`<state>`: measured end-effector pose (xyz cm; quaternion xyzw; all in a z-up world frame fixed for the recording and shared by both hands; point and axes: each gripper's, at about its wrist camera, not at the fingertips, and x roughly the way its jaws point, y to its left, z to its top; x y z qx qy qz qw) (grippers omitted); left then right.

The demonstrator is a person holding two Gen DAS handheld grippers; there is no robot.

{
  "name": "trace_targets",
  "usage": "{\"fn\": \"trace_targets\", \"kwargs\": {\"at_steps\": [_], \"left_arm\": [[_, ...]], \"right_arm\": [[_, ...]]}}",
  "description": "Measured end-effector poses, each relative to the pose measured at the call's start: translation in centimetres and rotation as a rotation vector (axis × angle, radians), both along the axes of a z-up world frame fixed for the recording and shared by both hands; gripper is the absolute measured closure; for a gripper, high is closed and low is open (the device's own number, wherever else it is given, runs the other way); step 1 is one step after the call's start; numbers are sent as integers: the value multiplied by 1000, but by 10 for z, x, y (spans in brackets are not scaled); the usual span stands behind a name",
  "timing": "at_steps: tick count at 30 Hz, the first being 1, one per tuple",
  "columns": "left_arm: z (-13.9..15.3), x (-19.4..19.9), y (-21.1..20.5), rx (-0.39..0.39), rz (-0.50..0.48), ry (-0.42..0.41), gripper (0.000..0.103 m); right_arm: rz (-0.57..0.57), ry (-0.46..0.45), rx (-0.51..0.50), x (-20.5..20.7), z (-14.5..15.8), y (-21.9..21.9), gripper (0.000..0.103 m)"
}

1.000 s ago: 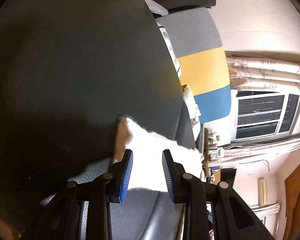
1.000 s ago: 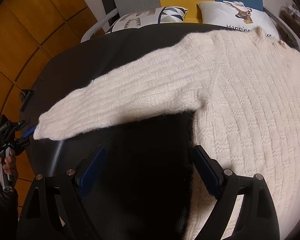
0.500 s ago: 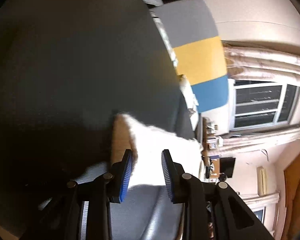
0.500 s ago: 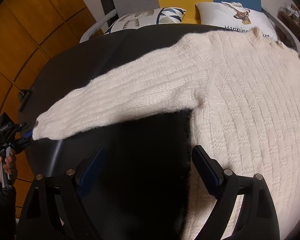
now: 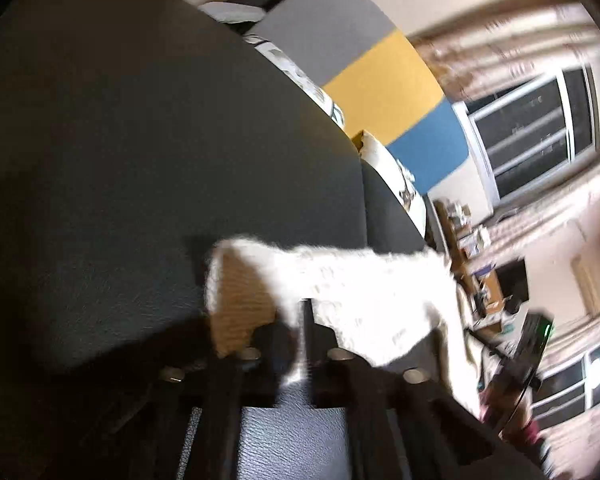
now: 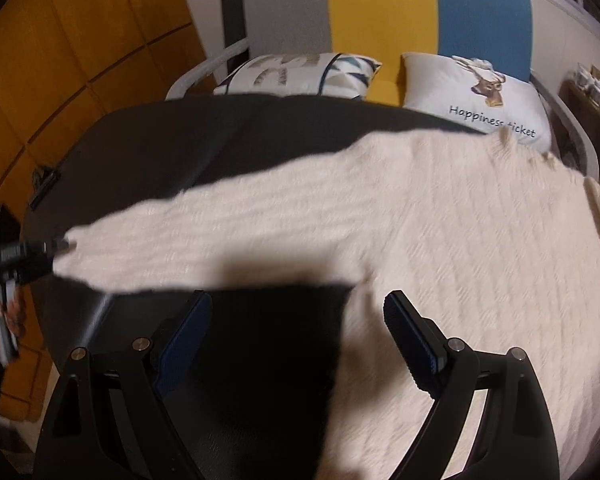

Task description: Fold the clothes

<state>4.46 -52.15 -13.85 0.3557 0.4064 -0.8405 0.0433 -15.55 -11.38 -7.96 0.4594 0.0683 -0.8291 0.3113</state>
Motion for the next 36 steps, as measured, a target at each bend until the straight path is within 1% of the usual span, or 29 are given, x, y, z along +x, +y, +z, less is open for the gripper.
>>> {"fn": "trace_targets", "kwargs": {"at_steps": [1, 3, 5, 6, 7, 8, 9, 12, 14, 16, 19, 21, 24, 27, 29, 30, 32, 35, 36], "left_arm": [[3, -1, 3, -39, 13, -7, 101], [5, 0, 6, -79, 46, -21, 102], [3, 5, 4, -76, 85, -22, 102], [1, 10, 2, -68, 106, -21, 102], [0, 13, 1, -68, 124, -14, 102], [-1, 17, 0, -72, 136, -13, 102], [-4, 22, 0, -76, 147, -15, 102], [-10, 34, 0, -89, 180, -19, 102], [-9, 40, 0, -117, 216, -19, 102], [-7, 44, -6, -133, 264, -13, 102], [-2, 48, -31, -127, 359, 13, 102], [12, 43, -49, -173, 401, 42, 102], [32, 26, -69, -250, 412, 54, 102], [39, 12, -83, -299, 430, 28, 102], [37, 7, -92, -311, 456, -8, 102], [36, 5, -96, -317, 469, -26, 102], [25, 2, -105, -305, 483, -86, 102], [2, 1, -116, -263, 499, -176, 102], [-3, 3, -118, -258, 497, -187, 102]], "right_arm": [[-17, 14, -5, -8, 4, 3, 13], [-52, 25, -12, -28, 10, 9, 13], [-77, 21, 26, -48, 9, 11, 16], [-82, 23, 60, -57, 7, 10, 33], [-82, 19, 102, -65, 2, 7, 61], [-80, 9, 156, -73, -6, 3, 76], [-71, -9, 209, -80, -17, -2, 88], [-45, -32, 279, -86, -34, -16, 88], [-29, -45, 319, -89, -45, -26, 88], [-21, -61, 308, -90, -45, -32, 88], [-44, -103, 226, -96, -43, -39, 88], [-105, -137, 150, -101, -44, -48, 88], [-205, -190, 31, -107, -46, -62, 88], [-338, -241, -81, -113, -50, -64, 88], [-366, -248, -103, -113, -51, -70, 88], [-351, -245, -91, -115, -51, -76, 88], [-290, -260, -64, -120, -50, -86, 88], [-148, -290, -71, -128, -43, -89, 87], [-103, -263, -72, -126, -35, -87, 87]]}}
